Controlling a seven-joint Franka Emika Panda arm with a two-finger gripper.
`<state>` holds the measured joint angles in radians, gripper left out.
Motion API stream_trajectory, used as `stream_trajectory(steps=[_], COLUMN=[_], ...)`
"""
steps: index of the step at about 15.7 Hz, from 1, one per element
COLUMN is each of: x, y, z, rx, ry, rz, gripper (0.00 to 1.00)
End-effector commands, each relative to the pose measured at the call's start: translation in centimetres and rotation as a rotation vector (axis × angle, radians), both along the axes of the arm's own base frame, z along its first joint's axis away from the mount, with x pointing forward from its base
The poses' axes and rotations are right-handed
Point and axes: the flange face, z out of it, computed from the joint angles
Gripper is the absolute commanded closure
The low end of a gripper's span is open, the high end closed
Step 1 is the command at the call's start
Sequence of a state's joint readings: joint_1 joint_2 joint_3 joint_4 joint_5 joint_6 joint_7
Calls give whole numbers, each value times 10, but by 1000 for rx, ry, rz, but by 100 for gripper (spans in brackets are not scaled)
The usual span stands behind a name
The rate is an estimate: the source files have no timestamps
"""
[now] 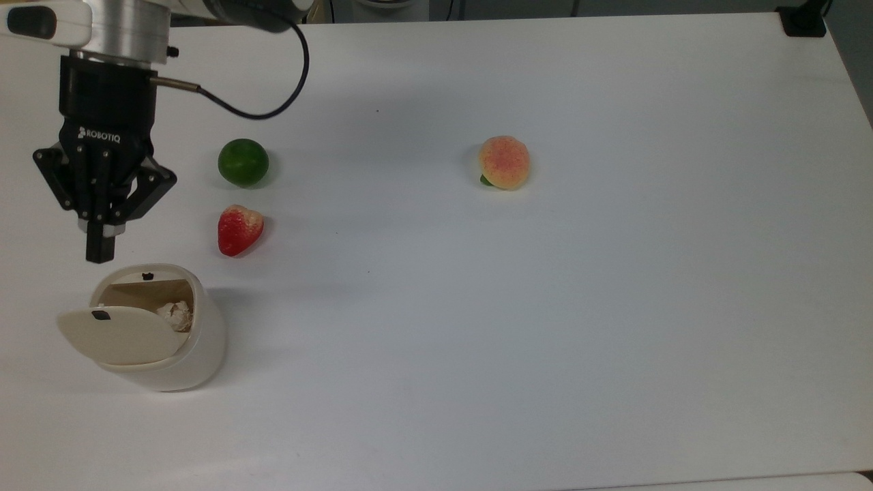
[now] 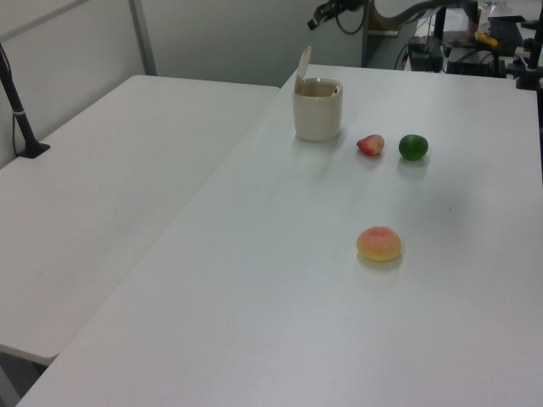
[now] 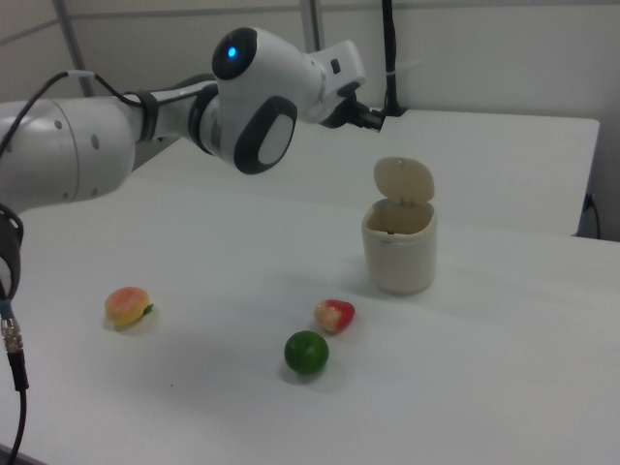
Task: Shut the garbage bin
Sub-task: 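Move the gripper toward the open lid of the cream bin, then push the open lid down onto the bin rim with the gripper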
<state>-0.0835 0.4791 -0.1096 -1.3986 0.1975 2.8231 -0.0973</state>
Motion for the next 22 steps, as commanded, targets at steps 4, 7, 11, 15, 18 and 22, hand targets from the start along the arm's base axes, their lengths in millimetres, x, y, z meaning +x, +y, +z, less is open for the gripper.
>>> stream_trajectory(steps=[4, 7, 11, 15, 18, 22], x=[26, 37, 40, 38, 35, 29], y=[-1, -2, -9, -12, -13, -15], z=[-26, -37, -53, -60, -77, -73], rx=[-9, -17, -24, -28, -31, -31], ry=[-118, -123, -131, -126, -86, -81], rz=[-25, -23, -35, -38, -36, -40], gripper=[100, 100, 100, 100, 100, 100])
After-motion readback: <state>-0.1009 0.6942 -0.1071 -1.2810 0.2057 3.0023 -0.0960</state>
